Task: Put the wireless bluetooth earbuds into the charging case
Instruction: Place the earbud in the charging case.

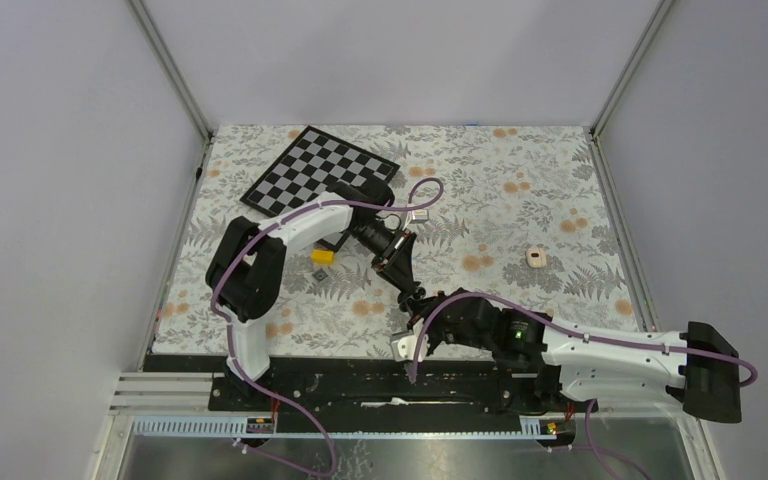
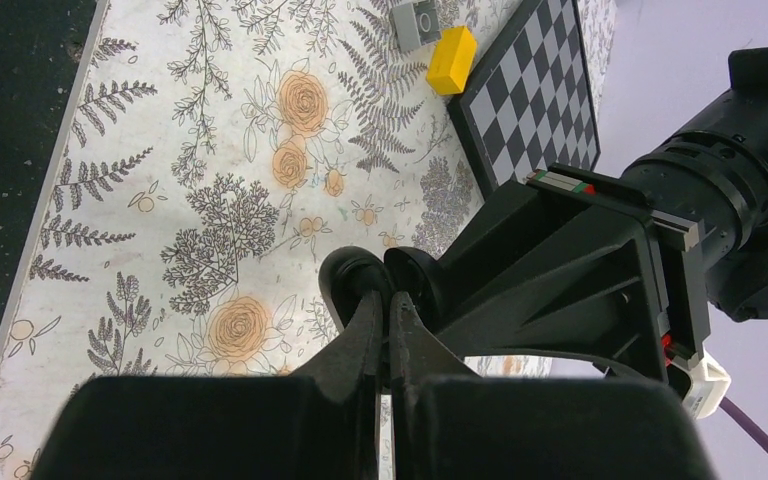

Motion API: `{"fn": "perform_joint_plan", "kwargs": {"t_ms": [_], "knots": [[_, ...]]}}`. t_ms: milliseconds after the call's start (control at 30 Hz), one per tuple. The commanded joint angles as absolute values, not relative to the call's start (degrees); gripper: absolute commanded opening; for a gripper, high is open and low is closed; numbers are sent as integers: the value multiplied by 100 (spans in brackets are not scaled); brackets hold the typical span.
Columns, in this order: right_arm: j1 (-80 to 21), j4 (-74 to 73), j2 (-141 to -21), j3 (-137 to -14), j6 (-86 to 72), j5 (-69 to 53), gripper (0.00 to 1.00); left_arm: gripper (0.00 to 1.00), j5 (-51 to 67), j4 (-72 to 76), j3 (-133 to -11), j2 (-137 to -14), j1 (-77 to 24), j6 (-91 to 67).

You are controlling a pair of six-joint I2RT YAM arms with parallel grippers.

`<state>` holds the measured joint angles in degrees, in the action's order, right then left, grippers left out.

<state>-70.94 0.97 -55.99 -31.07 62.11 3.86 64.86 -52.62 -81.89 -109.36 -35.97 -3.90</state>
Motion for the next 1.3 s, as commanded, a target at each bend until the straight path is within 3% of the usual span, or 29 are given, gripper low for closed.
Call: {"fn": "perform_joint_plan", "kwargs": {"t_ms": [0, 233, 400, 933, 1167, 1267], "knots": [[-7137, 79, -5759, -3114, 6215, 379, 4, 0, 6944, -5300, -8217, -10667, -3638, -352], [-7137, 283, -5783, -3077, 6162, 406, 29, 0, 6935, -5302, -8192, -10660, -3638, -334], [-7150, 361, -5664, -3079, 6040, 430, 38, 0, 6919, -5304, -8193, -10665, -3638, -338], [-7159, 43, -4830, -3222, 4853, 301, 53, 0, 6839, -5308, -8263, -10726, -3639, -352], [-7163, -184, -4229, -3314, 3506, 365, 58, 0, 6820, -5477, -8462, -10840, -3606, -240], [-7165, -193, -4066, -3407, 2597, 978, 67, 0, 6870, -5487, -8549, -10826, -3552, -212]]}}
